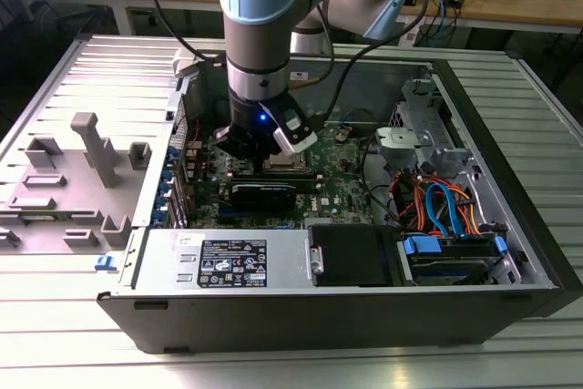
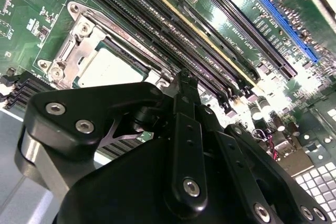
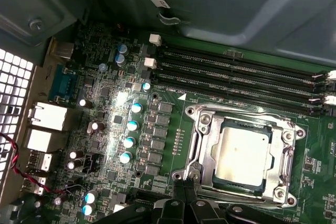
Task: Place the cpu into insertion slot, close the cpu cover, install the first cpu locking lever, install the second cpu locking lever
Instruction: 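Install the second cpu locking lever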
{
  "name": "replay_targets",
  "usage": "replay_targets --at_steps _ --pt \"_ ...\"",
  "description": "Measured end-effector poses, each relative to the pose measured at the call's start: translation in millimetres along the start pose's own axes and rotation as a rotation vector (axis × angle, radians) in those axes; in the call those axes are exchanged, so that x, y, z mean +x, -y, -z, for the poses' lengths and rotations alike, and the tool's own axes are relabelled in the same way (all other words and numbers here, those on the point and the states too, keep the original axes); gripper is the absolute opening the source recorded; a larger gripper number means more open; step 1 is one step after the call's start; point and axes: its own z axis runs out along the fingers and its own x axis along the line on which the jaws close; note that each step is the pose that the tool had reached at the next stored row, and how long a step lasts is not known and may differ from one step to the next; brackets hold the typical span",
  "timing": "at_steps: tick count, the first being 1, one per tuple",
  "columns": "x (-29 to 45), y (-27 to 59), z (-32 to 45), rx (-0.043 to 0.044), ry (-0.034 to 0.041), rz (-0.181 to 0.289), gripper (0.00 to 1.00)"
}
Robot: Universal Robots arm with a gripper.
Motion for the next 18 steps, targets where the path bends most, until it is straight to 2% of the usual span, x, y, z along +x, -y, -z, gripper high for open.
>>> replay_targets --at_steps 2,8,10,14,15,17,18 --pt "0.1 0.0 -0.4 -0.0042 0.0009 0.001 0.11" --pt "0.5 0.2 -3.8 -0.0288 0.0053 0.008 0.11" --pt "0.6 0.3 -4.5 -0.0332 0.0059 0.010 0.11" --pt "0.4 -0.9 -7.7 -0.0366 0.0063 0.015 0.11" --pt "-0.1 -2.4 -8.3 -0.0357 0.0058 0.019 0.11" --pt "-0.2 -2.7 -7.2 -0.0018 -0.0019 0.024 0.11" --pt "-0.1 -3.2 -3.5 0.0017 -0.0036 0.025 0.11"
